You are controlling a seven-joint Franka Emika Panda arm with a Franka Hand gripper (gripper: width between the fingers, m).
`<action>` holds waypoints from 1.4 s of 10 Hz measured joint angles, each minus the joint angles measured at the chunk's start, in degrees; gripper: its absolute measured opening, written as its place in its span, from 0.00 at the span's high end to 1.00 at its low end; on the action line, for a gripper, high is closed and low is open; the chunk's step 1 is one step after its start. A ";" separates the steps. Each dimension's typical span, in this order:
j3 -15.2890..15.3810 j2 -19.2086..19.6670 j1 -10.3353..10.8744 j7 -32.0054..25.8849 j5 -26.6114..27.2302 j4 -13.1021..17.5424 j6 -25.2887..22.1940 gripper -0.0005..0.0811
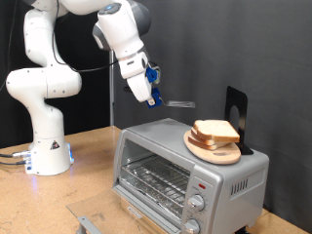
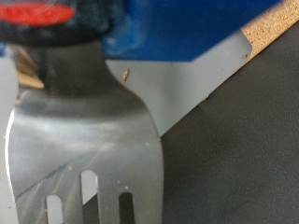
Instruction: Make a piece of toast with the oven
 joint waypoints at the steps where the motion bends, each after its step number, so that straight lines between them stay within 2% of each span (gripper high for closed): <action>1: -0.96 -0.37 0.02 -1.44 0.77 -0.24 0.00 0.44; 4: -7.10 -3.21 -0.47 -5.68 0.53 -1.64 -3.00 0.44; 6: -10.81 -4.29 -2.66 -5.98 -4.31 -1.71 -6.93 0.44; 8: -13.50 -4.14 -5.89 -5.97 -8.06 -1.42 -8.68 0.44; 11: -15.58 -2.03 -10.31 -6.80 -10.75 -0.10 -7.78 0.44; 14: -16.21 4.22 -12.82 -10.12 -12.24 3.20 -5.35 0.44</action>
